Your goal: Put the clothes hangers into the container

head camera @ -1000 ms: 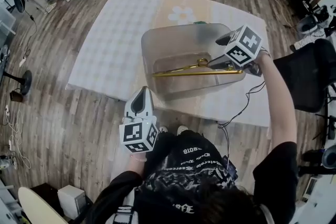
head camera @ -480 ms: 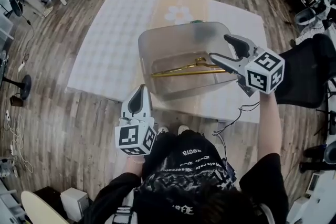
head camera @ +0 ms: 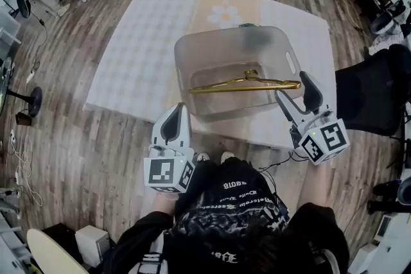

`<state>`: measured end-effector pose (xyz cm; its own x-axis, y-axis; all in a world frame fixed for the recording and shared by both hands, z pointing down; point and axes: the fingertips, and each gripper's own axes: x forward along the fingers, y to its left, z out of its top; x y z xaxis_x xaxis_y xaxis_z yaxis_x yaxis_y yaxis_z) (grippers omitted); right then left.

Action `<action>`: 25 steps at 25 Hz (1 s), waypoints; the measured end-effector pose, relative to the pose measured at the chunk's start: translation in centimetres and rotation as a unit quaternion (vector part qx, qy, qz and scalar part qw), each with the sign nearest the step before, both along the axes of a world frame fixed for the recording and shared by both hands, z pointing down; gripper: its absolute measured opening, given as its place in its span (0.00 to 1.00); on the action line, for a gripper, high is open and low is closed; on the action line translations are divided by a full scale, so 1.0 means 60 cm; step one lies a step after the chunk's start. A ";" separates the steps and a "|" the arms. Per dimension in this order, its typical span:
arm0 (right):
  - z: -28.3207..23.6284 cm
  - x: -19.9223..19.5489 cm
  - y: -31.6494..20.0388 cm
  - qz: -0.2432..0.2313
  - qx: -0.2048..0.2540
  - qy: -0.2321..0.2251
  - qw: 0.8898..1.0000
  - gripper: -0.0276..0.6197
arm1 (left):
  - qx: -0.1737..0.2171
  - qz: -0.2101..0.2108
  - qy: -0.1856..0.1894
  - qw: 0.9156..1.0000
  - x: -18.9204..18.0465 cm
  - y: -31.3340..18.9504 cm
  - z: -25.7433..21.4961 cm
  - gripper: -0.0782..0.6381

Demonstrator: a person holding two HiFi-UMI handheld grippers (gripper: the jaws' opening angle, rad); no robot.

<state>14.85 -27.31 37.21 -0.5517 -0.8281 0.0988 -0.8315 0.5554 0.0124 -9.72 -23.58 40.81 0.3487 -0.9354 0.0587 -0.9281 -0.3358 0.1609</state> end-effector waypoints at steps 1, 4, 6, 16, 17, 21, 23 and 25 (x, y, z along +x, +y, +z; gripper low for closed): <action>0.011 0.003 0.008 0.012 0.001 0.004 1.000 0.57 | 0.004 0.005 -0.001 1.000 0.004 0.001 -0.002 0.14; 0.052 0.006 0.029 0.035 -0.013 -0.002 0.999 0.57 | 0.011 0.018 -0.002 1.000 0.017 0.001 -0.006 0.14; 0.081 0.007 0.043 0.047 -0.029 -0.013 0.998 0.57 | 0.010 0.026 -0.003 1.000 0.026 0.001 -0.007 0.14; 0.146 0.009 0.064 0.078 -0.050 0.035 0.995 0.53 | 0.005 0.035 0.000 0.999 0.045 0.004 0.001 0.14; 0.144 0.010 0.064 0.078 -0.049 0.030 0.995 0.53 | 0.005 0.033 -0.001 0.999 0.043 0.005 0.001 0.14; 0.128 0.016 0.069 0.087 -0.029 0.011 0.996 0.36 | -0.006 0.022 -0.011 1.000 0.036 0.006 0.017 0.14; 0.123 0.021 0.069 0.094 -0.024 0.004 0.995 0.32 | -0.010 0.023 -0.006 1.000 0.037 0.007 0.024 0.14; 0.118 0.024 0.069 0.096 -0.019 0.004 0.995 0.30 | -0.008 0.030 0.000 1.000 0.041 0.010 0.027 0.14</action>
<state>16.26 -23.19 44.29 -0.3833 -0.9137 0.1349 -0.9221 0.3870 0.0015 -7.29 -22.98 42.41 0.4048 -0.9114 0.0746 -0.9061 -0.3888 0.1666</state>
